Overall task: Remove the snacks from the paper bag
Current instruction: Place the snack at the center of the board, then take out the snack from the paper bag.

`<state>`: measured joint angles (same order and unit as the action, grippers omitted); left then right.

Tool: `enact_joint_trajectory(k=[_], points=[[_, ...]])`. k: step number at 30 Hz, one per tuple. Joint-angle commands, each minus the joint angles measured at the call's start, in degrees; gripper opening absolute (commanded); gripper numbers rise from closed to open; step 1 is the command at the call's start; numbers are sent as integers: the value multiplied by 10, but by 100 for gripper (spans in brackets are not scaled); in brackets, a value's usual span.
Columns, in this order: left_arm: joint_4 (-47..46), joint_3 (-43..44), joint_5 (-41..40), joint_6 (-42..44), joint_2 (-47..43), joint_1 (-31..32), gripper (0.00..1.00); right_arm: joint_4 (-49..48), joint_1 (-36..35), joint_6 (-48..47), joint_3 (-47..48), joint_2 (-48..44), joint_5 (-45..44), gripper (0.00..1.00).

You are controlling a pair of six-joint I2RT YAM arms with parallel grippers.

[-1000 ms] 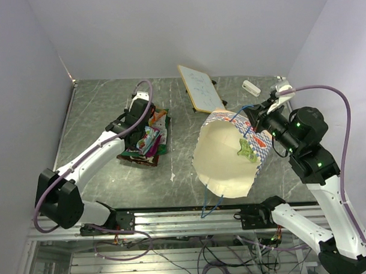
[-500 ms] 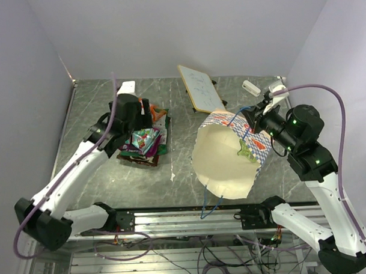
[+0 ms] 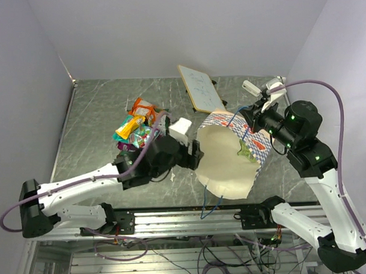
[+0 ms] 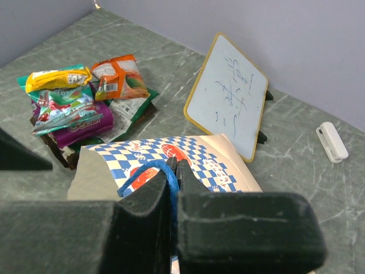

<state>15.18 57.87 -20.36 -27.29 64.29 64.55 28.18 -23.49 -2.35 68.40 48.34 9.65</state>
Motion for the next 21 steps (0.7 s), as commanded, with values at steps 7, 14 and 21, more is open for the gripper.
enact_joint_trajectory(k=[7, 14, 21], points=[[-240, -24, 1, 157, 136, 123, 68, 36, 0, 34, 48, 13, -17, 0], [-423, -29, 20, 173, 299, 124, 60, 54, 0, 63, 70, 22, -11, 0], [-510, 45, -16, 169, 455, 121, 53, 64, 0, 65, 101, 45, -7, 0]])
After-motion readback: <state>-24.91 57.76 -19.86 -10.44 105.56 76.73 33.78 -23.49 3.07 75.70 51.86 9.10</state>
